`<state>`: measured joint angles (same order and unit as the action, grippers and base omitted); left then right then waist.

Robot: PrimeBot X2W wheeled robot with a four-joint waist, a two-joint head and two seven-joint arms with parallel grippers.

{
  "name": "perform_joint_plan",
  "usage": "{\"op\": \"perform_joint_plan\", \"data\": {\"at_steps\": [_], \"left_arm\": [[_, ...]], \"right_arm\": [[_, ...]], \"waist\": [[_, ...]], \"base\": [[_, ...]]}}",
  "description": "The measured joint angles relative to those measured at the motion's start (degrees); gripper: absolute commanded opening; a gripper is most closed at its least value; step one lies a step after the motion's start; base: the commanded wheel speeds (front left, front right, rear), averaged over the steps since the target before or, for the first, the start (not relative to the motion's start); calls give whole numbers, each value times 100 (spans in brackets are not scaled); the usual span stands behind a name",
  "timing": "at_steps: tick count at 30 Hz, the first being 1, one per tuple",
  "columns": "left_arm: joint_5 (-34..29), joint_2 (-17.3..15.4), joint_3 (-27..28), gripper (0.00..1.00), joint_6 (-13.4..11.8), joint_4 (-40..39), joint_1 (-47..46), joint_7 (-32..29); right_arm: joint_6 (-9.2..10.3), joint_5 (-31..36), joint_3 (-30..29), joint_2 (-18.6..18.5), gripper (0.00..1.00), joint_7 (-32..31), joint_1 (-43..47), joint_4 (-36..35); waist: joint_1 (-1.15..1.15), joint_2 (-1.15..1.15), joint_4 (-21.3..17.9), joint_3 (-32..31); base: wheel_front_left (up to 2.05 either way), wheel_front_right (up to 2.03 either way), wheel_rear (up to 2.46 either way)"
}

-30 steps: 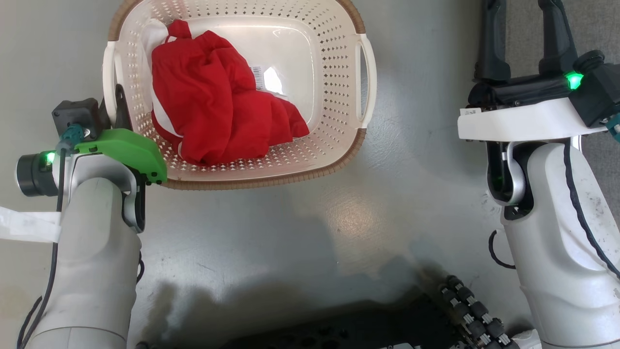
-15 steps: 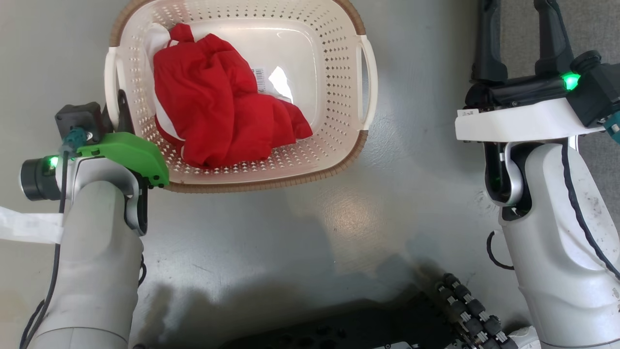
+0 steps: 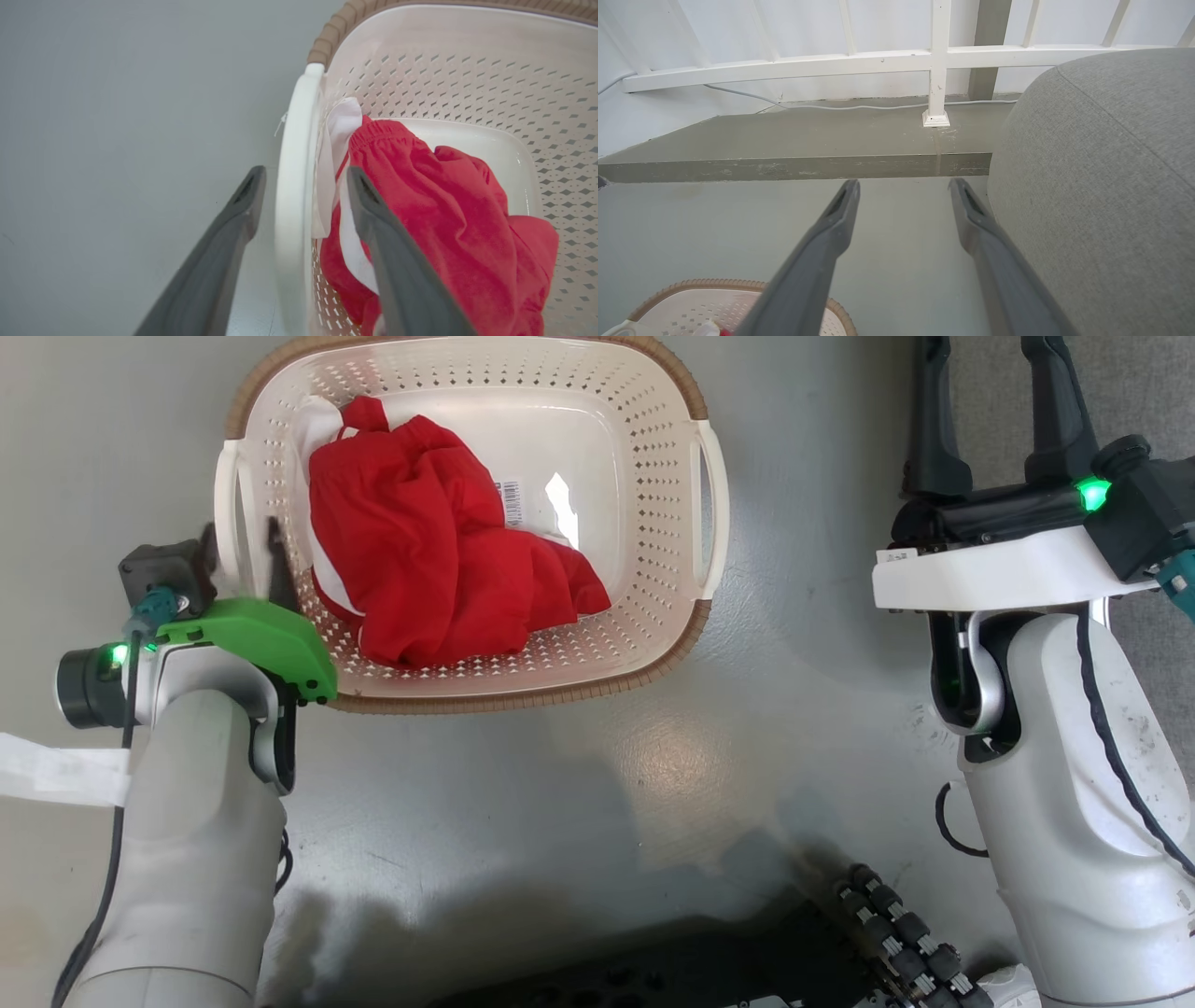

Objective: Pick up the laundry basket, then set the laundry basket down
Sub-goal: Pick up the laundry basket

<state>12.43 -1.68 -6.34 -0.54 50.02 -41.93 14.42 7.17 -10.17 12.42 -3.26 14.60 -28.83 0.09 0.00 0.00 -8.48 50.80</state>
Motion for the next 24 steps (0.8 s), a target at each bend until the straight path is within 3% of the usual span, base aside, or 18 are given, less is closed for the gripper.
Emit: {"op": "perform_joint_plan", "data": {"at_steps": [17,24], "left_arm": [[8,13,-5,100,-108,-121,-7,0],[-60,8,60,100,-107,-652,-11,0]], "right_arm": [[0,0,-63,0,100,1,0,2],[0,3,-133,1,100,1,0,92]], "waist": [[0,0,31,-16],[0,0,90,-166]], "base": [[0,0,0],[0,0,0]]}}
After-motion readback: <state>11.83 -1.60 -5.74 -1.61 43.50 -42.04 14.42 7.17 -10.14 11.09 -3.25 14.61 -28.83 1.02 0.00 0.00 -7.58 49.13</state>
